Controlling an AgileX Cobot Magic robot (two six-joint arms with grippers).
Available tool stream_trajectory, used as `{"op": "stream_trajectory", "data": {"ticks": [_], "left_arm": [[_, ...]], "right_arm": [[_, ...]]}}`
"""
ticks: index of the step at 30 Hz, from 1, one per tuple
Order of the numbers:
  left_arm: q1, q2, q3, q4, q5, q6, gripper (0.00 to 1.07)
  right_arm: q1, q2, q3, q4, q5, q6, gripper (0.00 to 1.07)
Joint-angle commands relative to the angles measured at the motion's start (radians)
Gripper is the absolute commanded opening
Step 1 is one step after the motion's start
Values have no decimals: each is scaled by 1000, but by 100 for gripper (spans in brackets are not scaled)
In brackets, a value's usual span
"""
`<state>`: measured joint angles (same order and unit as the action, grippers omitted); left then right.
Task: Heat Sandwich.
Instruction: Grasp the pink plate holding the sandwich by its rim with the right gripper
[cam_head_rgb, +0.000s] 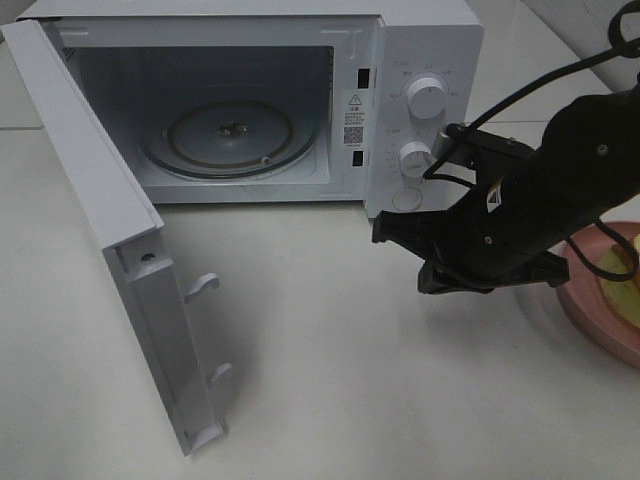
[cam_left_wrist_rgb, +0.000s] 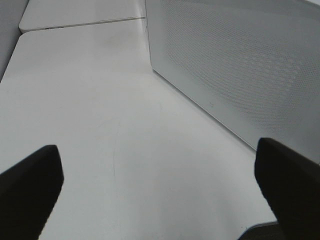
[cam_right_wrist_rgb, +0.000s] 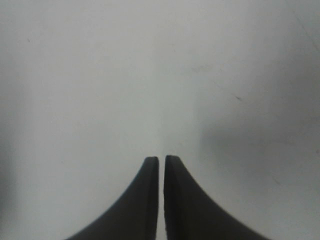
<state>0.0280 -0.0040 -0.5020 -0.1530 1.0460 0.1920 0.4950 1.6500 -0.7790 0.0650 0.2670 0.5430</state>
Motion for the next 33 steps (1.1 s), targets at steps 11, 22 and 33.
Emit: {"op": "stream_trajectory", "data": {"ticks": [11, 22, 33], "left_arm": [[-4, -27, 3, -5, -11, 3, 101], [-4, -27, 3, -5, -11, 3, 101], [-4, -27, 3, -5, -11, 3, 101]], "right_arm": [[-18, -86, -19, -39, 276, -388, 11], [-135, -138, -37, -83, 418, -417, 19], [-233, -188, -37, -175, 449, -417, 78]]}}
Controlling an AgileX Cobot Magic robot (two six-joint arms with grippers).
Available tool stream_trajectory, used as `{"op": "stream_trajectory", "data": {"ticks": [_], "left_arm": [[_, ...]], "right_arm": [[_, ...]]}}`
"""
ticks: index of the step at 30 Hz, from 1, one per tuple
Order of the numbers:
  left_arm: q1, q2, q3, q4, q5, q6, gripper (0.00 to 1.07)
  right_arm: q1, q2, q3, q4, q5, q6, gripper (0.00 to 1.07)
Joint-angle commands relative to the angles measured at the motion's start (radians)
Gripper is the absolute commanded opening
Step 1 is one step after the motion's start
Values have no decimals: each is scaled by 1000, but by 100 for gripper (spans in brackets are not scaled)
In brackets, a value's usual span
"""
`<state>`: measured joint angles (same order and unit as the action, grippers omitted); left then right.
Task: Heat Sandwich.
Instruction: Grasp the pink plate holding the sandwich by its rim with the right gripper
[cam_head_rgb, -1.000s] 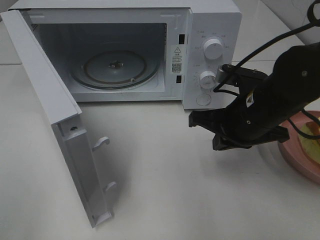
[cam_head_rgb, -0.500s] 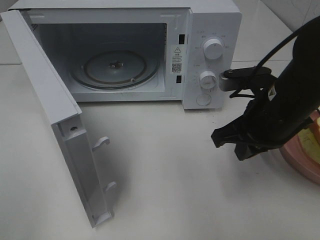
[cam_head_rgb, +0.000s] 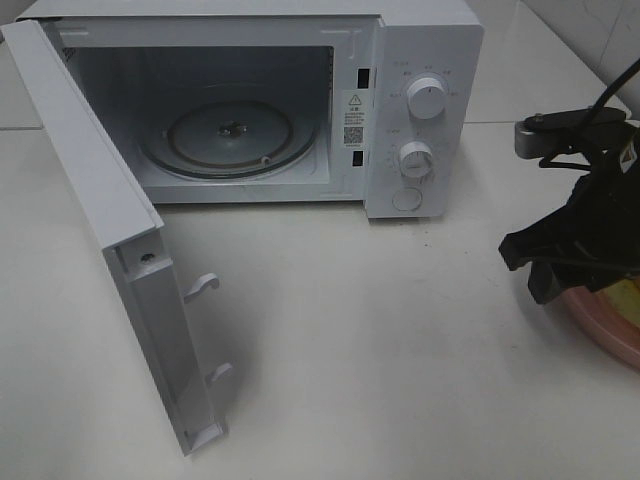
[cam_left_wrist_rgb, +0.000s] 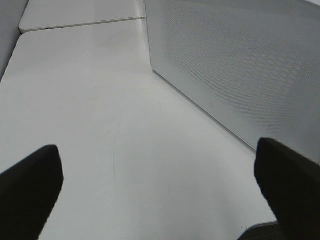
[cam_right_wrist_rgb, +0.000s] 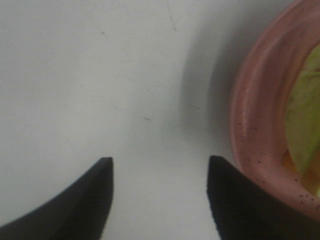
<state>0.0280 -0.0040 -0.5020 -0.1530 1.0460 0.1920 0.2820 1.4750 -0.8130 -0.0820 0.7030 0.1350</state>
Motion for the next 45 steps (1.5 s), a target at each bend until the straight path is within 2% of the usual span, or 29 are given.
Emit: {"op": "stream_trajectory", "data": {"ticks": [1, 2, 3, 6, 16, 27, 45], "left_arm": [[-4, -27, 3, -5, -11, 3, 101], [-4, -27, 3, -5, -11, 3, 101], [-4, -27, 3, -5, -11, 3, 101], [-4, -27, 3, -5, -11, 3, 101], [-4, -27, 3, -5, -11, 3, 101], [-4, -27, 3, -5, -11, 3, 101], [-4, -27, 3, -5, -11, 3, 101]], "right_arm": [[-28, -13, -3, -35, 16, -9, 85], [-43, -13, -3, -47, 20, -12, 96], [-51, -13, -3, -47, 20, -17, 100], [-65, -13, -3, -47, 19, -34, 102], [-154, 31, -34, -47, 15, -54, 99], [-154, 177, -130, -50, 16, -58, 96], [-154, 346, -134, -79, -45, -39, 92]]}}
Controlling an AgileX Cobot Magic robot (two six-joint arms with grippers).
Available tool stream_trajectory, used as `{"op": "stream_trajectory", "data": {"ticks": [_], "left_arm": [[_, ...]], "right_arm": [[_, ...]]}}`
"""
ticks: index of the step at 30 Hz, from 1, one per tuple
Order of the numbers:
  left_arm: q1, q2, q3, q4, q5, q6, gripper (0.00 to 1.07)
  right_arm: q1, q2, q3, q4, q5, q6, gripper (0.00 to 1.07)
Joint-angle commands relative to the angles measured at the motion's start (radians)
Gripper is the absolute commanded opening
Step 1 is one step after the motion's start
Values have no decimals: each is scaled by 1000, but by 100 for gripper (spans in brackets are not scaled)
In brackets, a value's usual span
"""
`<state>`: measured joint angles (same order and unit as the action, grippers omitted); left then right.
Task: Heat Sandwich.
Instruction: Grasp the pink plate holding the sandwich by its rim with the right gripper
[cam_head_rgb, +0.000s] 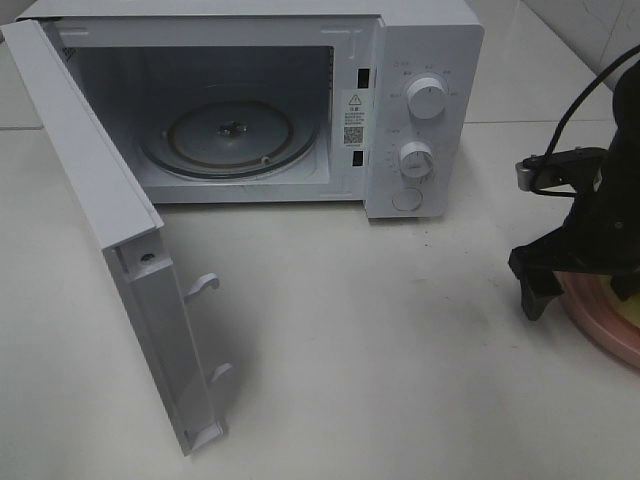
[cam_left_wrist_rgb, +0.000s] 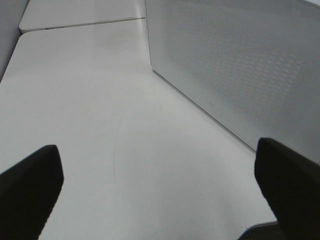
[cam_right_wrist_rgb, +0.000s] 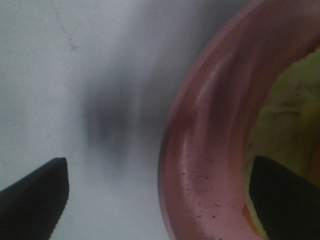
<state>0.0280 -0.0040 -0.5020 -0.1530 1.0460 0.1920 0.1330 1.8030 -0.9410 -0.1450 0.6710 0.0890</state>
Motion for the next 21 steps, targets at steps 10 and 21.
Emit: {"op": "stream_trajectory", "data": {"ticks": [10, 21], "left_arm": [[-4, -27, 3, -5, -11, 3, 101], [-4, -27, 3, -5, -11, 3, 101]], "right_arm": [[-5, 97, -6, -30, -47, 23, 90], [-5, 103, -6, -31, -48, 24, 84]]}}
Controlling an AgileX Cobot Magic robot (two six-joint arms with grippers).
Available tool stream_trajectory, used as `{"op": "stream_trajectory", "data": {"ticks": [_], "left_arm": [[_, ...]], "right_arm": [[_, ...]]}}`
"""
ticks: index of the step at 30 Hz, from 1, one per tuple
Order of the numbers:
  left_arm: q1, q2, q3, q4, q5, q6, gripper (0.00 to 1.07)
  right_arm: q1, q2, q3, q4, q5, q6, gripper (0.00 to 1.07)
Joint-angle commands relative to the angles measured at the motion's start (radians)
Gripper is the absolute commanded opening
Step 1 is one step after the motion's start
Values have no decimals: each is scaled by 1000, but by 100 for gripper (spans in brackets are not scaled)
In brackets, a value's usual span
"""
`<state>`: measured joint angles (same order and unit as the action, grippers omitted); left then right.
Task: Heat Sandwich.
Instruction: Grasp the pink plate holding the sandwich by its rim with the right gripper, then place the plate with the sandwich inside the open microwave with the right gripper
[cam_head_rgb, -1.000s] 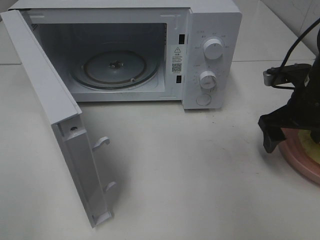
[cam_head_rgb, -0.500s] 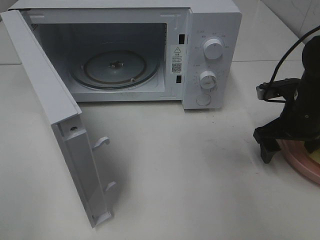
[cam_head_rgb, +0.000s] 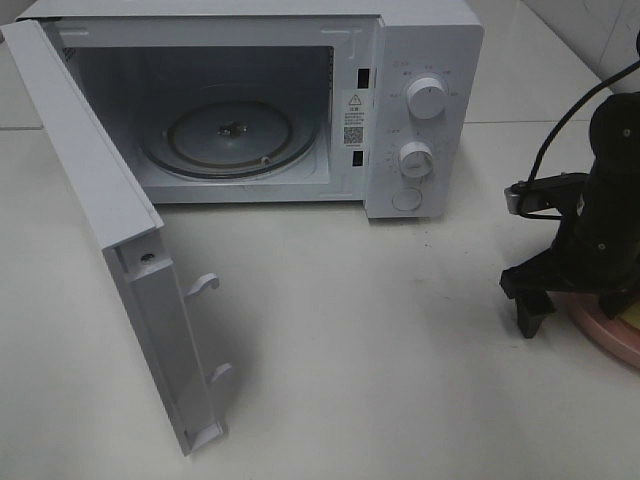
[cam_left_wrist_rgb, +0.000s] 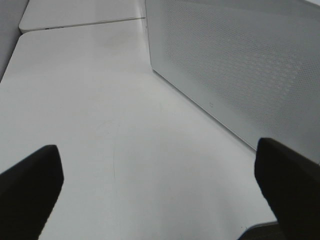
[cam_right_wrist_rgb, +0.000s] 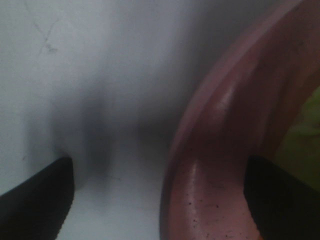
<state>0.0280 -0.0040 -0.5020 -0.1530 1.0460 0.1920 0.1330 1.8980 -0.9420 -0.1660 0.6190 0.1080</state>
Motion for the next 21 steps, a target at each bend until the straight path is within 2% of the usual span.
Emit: {"op": "stream_trajectory", "data": {"ticks": [1, 2, 3, 5, 6, 7, 9, 10, 11, 12, 14, 15, 21], "left_arm": [[-4, -27, 3, -5, -11, 3, 101], [-4, -27, 3, -5, -11, 3, 101], [-4, -27, 3, -5, -11, 3, 101], [-4, -27, 3, -5, -11, 3, 101], [-4, -27, 3, -5, -11, 3, 101], [-4, -27, 3, -5, -11, 3, 101], [-4, -27, 3, -5, -11, 3, 101], [-4, -27, 3, -5, -11, 3, 101], [-4, -27, 3, -5, -11, 3, 101], [-4, -27, 3, -5, -11, 3, 101], [-4, -27, 3, -5, -11, 3, 101], [-4, -27, 3, -5, -11, 3, 101], [-4, -27, 3, -5, -11, 3, 101]], "right_arm": [[-5, 8, -5, -10, 10, 4, 81], [-5, 8, -5, -11, 18, 4, 73], [-5, 8, -5, -11, 18, 4, 73], [-5, 8, -5, -14, 25, 6, 62], [-5, 8, -5, -15, 26, 21, 51], [-5, 8, -5, -15, 26, 21, 51], [-5, 8, -5, -16, 25, 33, 37], [-5, 8, -5, -16, 25, 28, 23], [-5, 8, -5, -17, 25, 28, 17], [-5, 8, -5, -17, 25, 28, 17], [-5, 8, -5, -17, 27, 28, 3], [-5, 8, -5, -17, 36, 28, 0], [-5, 8, -5, -19, 49, 26, 0]]}}
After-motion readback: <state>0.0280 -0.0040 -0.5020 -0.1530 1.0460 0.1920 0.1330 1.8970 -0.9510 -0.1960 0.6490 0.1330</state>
